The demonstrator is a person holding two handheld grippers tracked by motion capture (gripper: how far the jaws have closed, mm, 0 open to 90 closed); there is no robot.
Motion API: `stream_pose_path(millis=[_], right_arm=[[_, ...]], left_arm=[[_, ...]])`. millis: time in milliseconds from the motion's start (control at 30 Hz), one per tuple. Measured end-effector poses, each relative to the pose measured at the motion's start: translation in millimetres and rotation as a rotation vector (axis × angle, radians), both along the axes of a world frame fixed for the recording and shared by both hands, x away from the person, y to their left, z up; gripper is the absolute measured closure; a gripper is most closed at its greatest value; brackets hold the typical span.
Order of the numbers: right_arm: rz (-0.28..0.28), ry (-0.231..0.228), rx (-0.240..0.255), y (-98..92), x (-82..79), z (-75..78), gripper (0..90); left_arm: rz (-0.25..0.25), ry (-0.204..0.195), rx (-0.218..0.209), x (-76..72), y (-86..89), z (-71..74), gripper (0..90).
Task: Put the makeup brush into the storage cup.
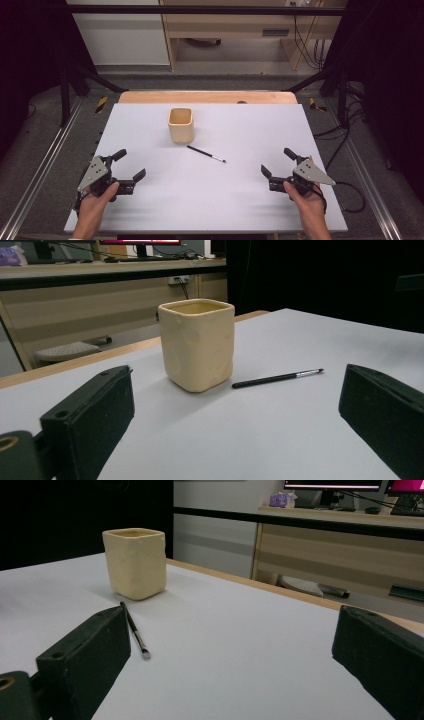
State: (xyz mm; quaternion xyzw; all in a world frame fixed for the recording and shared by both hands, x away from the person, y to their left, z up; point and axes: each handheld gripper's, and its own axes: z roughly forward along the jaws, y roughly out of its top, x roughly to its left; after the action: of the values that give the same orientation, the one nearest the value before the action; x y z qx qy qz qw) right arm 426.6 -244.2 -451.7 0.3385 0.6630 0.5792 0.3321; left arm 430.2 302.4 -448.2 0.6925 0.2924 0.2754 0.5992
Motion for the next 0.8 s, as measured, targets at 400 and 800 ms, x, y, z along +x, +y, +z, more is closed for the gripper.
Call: stream_pose_path(millis=[400, 800], right_arm=[[-0.004, 0.008, 0.004, -0.3, -0.5, -0.1, 2.5], [-0.005, 0.041, -0.003, 1.3, -1.7, 0.7, 2.8]], left_arm=[[-0.017, 0.008, 0.005, -0.1, -3.9, -1.0, 1.0], [-0.03, 0.008, 0.015, 0.1, -6.7, -1.0, 1.0]])
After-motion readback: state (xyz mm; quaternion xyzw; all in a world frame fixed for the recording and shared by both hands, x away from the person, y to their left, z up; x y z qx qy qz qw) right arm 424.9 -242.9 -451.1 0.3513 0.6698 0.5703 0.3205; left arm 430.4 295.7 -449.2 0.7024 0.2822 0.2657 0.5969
